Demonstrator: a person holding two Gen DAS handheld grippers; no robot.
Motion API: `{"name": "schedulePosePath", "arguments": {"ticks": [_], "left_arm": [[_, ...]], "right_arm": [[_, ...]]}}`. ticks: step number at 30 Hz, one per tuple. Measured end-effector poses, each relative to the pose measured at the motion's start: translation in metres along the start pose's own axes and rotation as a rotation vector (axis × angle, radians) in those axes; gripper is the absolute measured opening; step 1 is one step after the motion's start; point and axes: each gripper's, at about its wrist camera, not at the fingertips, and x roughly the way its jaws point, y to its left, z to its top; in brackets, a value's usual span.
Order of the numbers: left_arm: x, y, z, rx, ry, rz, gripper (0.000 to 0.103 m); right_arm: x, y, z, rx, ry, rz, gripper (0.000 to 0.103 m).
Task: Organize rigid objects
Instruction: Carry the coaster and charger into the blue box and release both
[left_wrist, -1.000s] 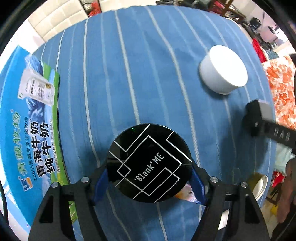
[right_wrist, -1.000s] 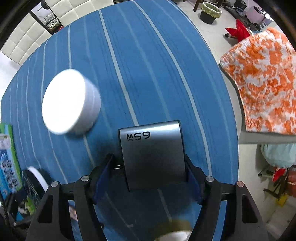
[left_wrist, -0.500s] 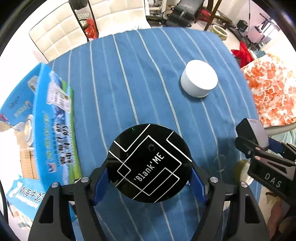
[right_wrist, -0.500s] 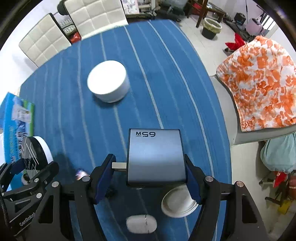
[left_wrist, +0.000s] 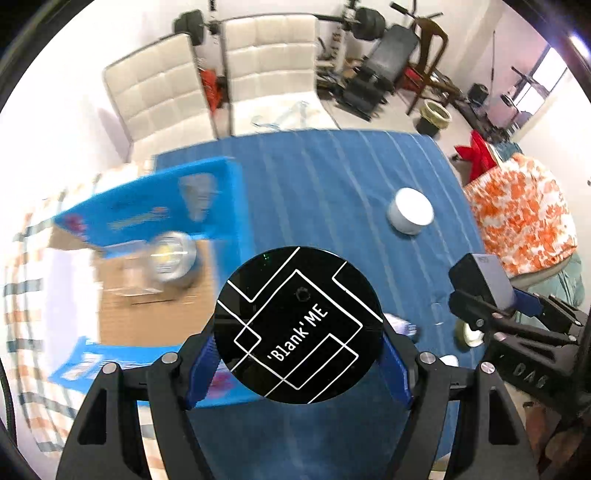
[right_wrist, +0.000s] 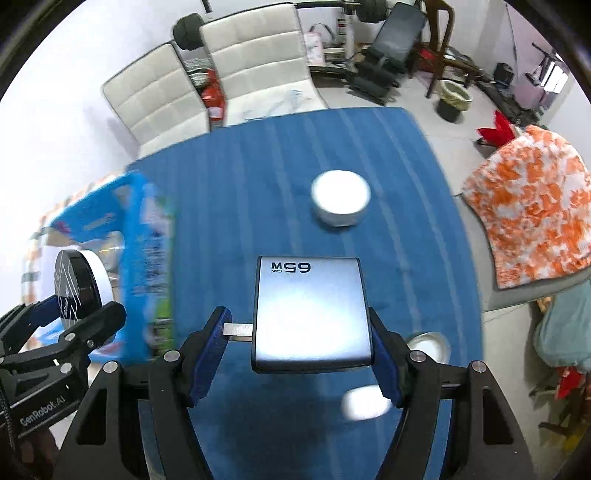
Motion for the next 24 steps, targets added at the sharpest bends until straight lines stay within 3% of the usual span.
{"name": "schedulePosePath", "arguments": {"ticks": [5,10,17,24], "left_arm": [[-0.020,0.077,-0.010,-0.070,-0.027,0.084,0.073],[-0.016,0.156,-0.015,-0.148,-0.013,0.166,0.073],[0.032,0.230,-0.004,-0.239,0.052,0.188,0.073],[0.103,0.254,0.011,-0.161,0.171,0.206,0.073]], "right_arm": [[-0.004,0.078,-0.009,-0.059,-0.001,0.062,0.073],[0.009,0.153,-0.014,-0.120,0.012,0.106,0.073],[0.068,0.232,-0.013,-0.126,0.098,0.116,0.073],[0.133,0.266,-0.003,-0.130,0.177,0.036,0.073]]}}
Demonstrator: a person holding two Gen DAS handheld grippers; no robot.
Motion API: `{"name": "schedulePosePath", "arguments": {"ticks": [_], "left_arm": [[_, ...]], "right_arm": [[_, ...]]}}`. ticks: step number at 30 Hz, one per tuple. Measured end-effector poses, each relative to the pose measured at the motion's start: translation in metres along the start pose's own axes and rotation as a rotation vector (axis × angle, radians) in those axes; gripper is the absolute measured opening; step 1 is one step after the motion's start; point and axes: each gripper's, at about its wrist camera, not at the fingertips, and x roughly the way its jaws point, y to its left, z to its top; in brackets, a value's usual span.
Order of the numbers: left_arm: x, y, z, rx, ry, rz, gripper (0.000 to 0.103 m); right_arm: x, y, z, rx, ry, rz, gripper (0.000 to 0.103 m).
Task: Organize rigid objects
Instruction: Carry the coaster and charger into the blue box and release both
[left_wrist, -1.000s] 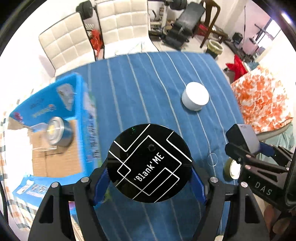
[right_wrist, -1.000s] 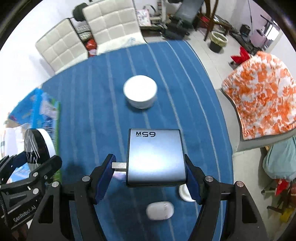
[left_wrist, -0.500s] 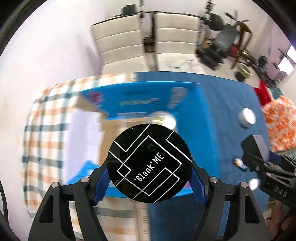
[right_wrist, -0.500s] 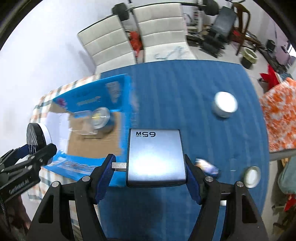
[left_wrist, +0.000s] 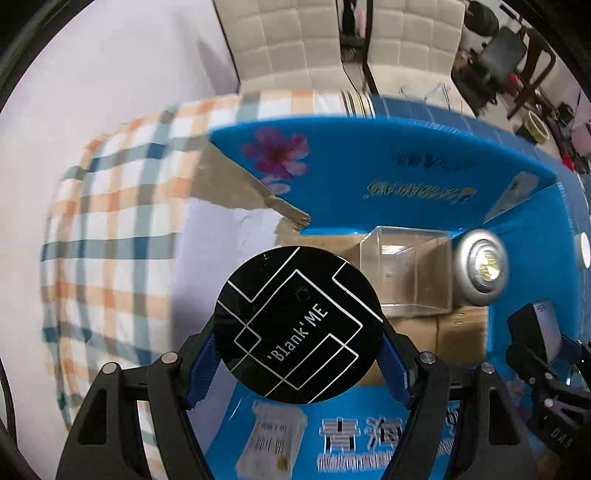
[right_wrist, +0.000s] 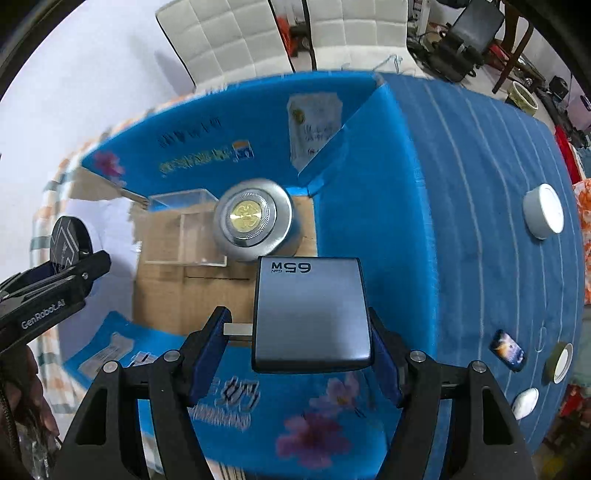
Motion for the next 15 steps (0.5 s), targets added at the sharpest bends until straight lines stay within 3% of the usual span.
{"name": "schedulePosePath", "arguments": {"ticks": [8,15], "left_arm": [[0.042,-0.017,0.016,0.072,0.066,0.003,0.073],[0.050,-0.021,0.024,0.077,0.088,-0.032,0.073]], "right_arm": [[0.032,0.019,0.017,-0.038,0.036,-0.133,0.073],[0.045,0.025,0.020,-0.020,0.114,-0.082,0.073]]}}
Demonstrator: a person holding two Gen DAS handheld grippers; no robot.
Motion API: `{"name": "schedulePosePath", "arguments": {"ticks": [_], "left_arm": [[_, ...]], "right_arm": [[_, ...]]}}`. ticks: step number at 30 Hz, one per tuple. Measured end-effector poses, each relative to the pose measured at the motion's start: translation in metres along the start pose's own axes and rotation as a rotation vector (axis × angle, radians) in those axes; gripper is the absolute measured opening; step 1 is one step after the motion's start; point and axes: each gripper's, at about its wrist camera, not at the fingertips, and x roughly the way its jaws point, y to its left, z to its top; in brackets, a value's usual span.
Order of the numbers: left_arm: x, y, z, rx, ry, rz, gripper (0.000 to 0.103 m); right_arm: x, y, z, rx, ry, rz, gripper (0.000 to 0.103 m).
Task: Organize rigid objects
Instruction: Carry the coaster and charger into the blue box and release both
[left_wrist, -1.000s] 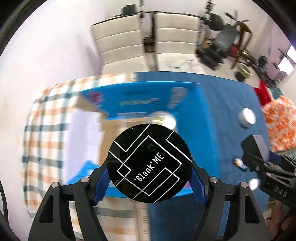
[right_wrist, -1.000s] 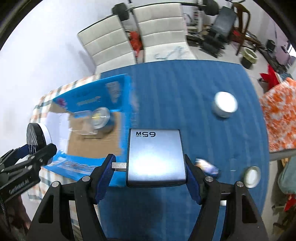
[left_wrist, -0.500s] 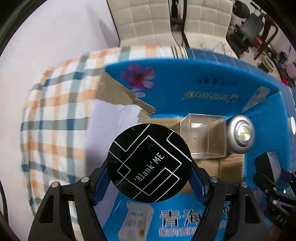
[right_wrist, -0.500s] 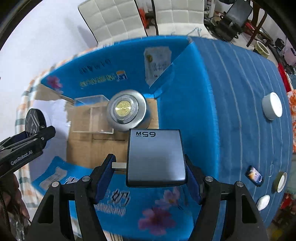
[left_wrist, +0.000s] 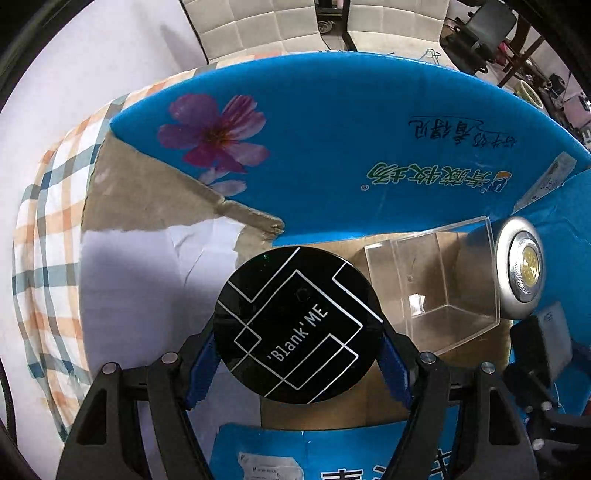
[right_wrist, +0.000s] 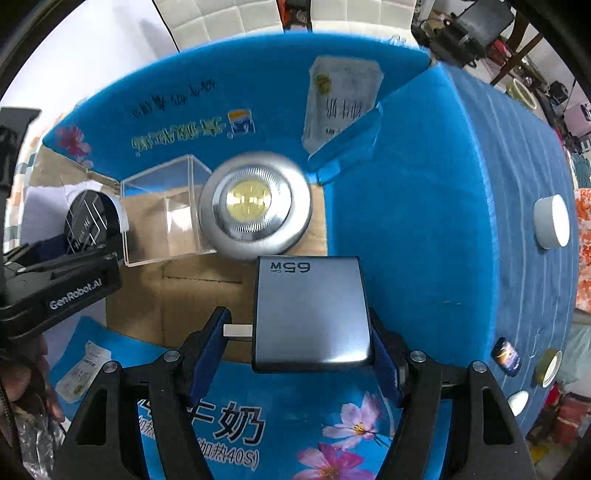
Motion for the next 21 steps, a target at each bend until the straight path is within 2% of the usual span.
{"name": "schedulePosePath", "arguments": {"ticks": [6,10,17,19,21], "left_arm": [[0.017,-0.007,0.009,0.018,0.104,-0.027,0.074],[0.018,-0.008,0.008,0.004,0.128,-0.058,0.074],[0.012,-0.006,0.006,-0.043,0.133,-0.101,0.075],[0.006,-0.005,0.005,-0.052,0.119,-0.122,0.081],[-0.001,-0.001,0.004,-0.055,0.102,-0.108,0.084]], "right_arm": [[0.021,0.002,0.006,0.039,0.042,0.026,0.073],[0.025,-0.002,0.014,0.049,0.062,0.045,0.075],[0.016,0.002,0.024,0.019,0.071,0.073,0.089],[0.011,0.012,0.031,0.005,0.069,0.076,0.094],[0.008,0.013,0.029,-0.007,0.065,0.071,0.103]]}}
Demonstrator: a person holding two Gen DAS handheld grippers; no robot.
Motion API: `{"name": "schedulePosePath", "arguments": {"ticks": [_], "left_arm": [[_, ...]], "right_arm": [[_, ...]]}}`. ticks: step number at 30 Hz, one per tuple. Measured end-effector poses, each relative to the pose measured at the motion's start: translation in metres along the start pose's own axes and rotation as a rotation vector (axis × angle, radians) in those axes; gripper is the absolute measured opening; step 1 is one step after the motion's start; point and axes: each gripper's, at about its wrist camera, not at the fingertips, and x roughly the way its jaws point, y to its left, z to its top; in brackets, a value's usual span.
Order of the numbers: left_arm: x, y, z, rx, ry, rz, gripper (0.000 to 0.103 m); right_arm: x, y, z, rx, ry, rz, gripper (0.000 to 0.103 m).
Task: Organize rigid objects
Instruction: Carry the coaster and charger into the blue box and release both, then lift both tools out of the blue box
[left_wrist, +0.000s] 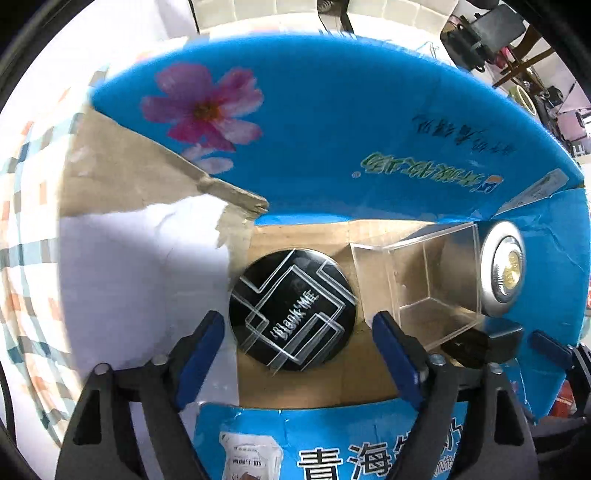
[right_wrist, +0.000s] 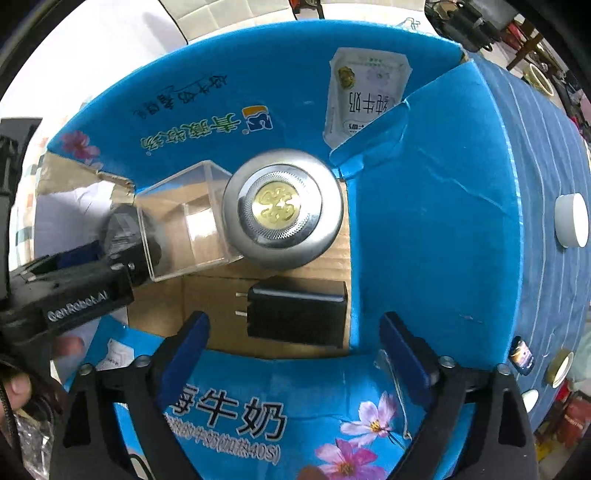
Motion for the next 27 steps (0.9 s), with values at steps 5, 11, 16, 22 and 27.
{"name": "schedulePosePath", "arguments": {"ticks": [5,11,16,22,27], "left_arm": [[-0.016,-0.001,-0.009,-0.006,-0.045,0.016,0.103],[-0.040,-0.004,-0.032,-0.011,-0.094,0.038,0.103],[-0.074,-0.001,-0.049,-0.021,-0.179,0.079,0.103],[-0.128,0.001,-0.086,-0.032,-0.266,0.086,0.103],[-0.172,-0.002,-0.115,-0.052,-0.352,0.103,0.103]], "right_arm": [[-0.009,-0.004,-0.009,-0.014,-0.018,-0.005,0.103],[-0.023,-0.011,-0.027,-0.048,-0.059,-0.030,0.103],[-0.053,-0.009,-0.056,-0.075,-0.106,-0.021,0.103],[-0.099,-0.005,-0.081,-0.116,-0.197,-0.001,0.103],[-0.147,-0.006,-0.105,-0.146,-0.274,0.015,0.103]]}}
